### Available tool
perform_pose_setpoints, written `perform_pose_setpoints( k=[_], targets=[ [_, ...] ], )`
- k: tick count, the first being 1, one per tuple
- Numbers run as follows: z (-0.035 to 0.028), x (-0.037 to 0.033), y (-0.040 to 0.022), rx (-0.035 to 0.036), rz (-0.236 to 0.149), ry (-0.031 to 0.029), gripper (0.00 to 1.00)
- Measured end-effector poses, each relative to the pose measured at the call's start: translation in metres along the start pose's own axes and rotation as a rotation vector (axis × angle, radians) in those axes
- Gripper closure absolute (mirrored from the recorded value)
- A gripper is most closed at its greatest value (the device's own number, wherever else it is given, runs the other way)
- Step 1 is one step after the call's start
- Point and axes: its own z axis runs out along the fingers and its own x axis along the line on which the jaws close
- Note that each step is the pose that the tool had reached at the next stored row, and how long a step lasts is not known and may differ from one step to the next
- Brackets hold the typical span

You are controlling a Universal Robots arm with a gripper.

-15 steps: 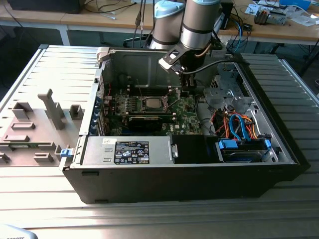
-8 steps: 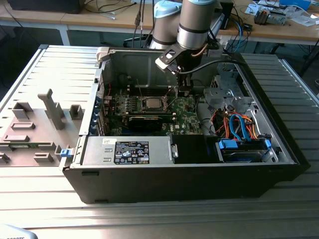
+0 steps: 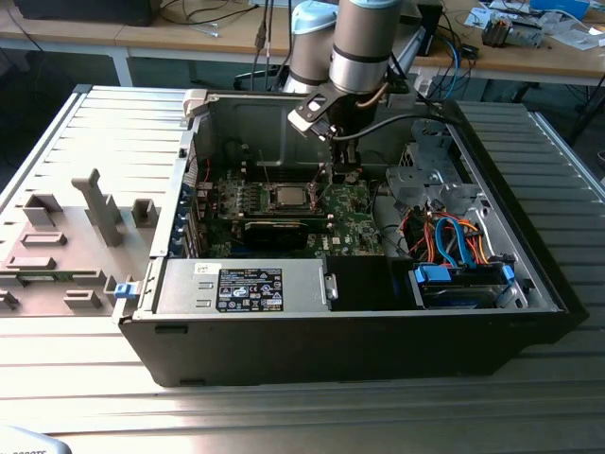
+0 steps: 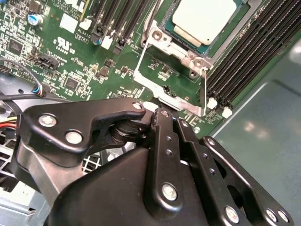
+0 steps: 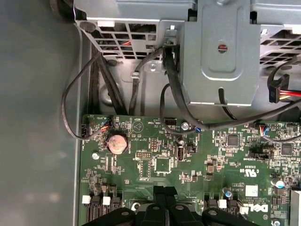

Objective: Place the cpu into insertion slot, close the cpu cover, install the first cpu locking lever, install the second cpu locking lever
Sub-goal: 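Close the cpu cover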

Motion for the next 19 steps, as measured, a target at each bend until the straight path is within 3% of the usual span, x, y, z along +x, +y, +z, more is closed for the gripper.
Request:
perform_pose_setpoints(
  k=[6, 19],
  targets=[
    [0.0001, 0.0005, -0.0096, -0.001, 0.0, 0.0, 0.89],
    [0.0002, 0.001, -0.021, -0.0011, 0.0, 0.0, 0.89]
  ],
)
